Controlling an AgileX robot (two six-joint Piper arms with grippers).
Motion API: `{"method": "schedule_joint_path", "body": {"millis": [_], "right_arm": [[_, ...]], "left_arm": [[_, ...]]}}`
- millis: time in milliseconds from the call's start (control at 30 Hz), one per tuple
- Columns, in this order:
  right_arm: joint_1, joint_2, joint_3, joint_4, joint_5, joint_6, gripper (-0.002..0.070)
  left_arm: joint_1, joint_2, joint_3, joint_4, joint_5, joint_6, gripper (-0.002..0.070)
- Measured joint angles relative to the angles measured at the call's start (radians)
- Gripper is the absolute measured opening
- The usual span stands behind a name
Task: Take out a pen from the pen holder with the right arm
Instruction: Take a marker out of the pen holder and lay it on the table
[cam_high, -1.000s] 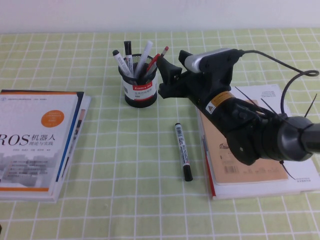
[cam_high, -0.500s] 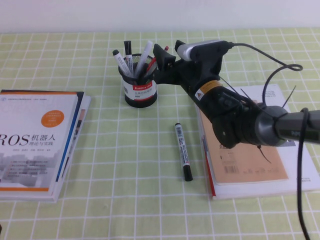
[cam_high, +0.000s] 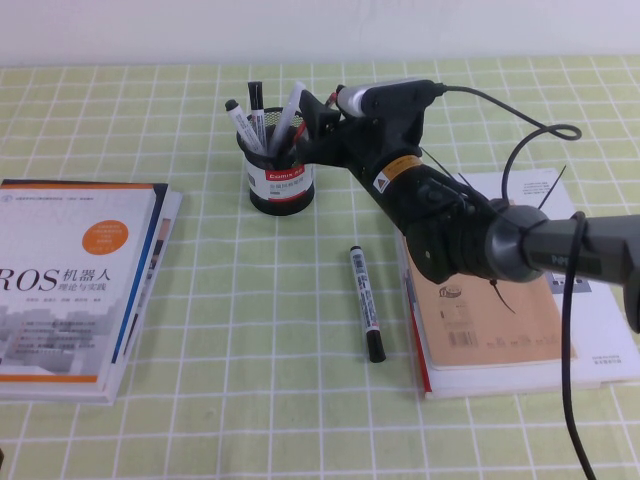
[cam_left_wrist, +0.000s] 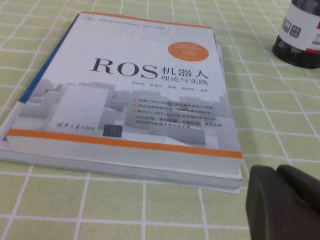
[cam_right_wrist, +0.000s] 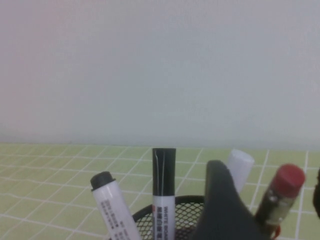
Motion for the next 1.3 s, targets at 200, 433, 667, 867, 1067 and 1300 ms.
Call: {"method": "schedule_joint_path", "body": {"millis": [200,433,667,867,1067,1300], "right_arm": [[0.000,0.004,0.000,0.002,0.000,0.000,0.0272],[0.000,0.004,0.000,0.002,-0.028,0.000,0.0152],[0.000,0.004,-0.002,0.000,-0.056,0.000,0.0020],[0.000,-0.007,-0.002,-0.032,-0.042,0.000,-0.0001],[0.000,-0.067,-0.002,-0.080,0.003,0.010,-0.0001],[0.000,-0.163,-0.002,-0.131,0.102,0.015,-0.0001]], "left_arm": [[0.000,0.000,0.000,0.000,0.000,0.000,-0.0008],[0.000,0.000,0.000,0.000,0.000,0.000,-0.0008],[0.000,0.000,0.000,0.000,0.000,0.000,-0.0008],[0.000,0.000,0.000,0.000,0.000,0.000,-0.0008],[0.000,0.000,0.000,0.000,0.000,0.000,-0.0008],[0.000,0.000,0.000,0.000,0.000,0.000,-0.0008]]}}
